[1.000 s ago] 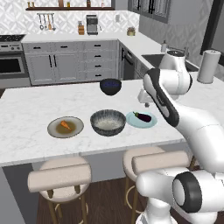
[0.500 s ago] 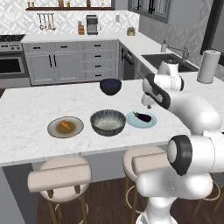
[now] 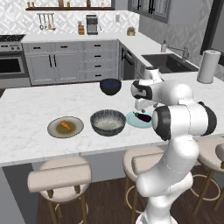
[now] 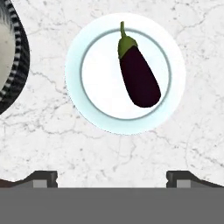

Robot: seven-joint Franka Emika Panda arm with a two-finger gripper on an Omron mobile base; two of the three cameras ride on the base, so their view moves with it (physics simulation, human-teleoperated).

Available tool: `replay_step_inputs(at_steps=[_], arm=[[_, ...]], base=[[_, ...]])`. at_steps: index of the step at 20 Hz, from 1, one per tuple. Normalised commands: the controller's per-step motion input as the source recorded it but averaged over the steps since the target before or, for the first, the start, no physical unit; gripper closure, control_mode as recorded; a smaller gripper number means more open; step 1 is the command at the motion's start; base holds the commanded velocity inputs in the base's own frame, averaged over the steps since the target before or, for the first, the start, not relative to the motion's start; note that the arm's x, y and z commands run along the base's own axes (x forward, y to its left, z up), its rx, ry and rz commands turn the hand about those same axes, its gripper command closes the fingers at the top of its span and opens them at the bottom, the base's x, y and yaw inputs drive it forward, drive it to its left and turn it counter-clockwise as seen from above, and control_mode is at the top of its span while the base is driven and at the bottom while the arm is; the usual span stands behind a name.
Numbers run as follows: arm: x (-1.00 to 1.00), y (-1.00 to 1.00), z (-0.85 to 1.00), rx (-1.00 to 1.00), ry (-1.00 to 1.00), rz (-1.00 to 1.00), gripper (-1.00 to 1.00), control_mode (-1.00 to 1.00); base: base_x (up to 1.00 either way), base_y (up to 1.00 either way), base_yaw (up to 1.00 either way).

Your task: Pick the chicken drumstick and eggplant from their plates and place them in the bowl. Then put the bowl in the fridge.

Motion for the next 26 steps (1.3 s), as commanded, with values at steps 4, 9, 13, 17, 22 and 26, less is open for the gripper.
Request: replay_step_inputs(at_steps=[4,9,13,17,22,26], arm=[[0.35,0.0,-0.36,-0.06,0.0,0.15,-1.0,-1.0],[0.09,-0.04,-0.34,-0.02,0.0,0.13,-1.0,-1.0],[0.31,-0.02,-0.39,0.0,0.0,0.06,-1.0,-1.0],[0.17,-0.15,-0.25,0.0,0.01,0.01,-1.0,-1.0],[0.37,-0.13,-0.24,0.0,0.02,0.01,-1.0,-1.0],[0.35,-0.02,-0.26,0.0,0.03,0.0,-1.0,-1.0]], base=[[0.0,0.0,0.0],[0.0,0.0,0.0],[0.0,0.0,0.0],[0.0,0.0,0.0],[0.0,0.0,0.0],[0.0,0.0,0.0]])
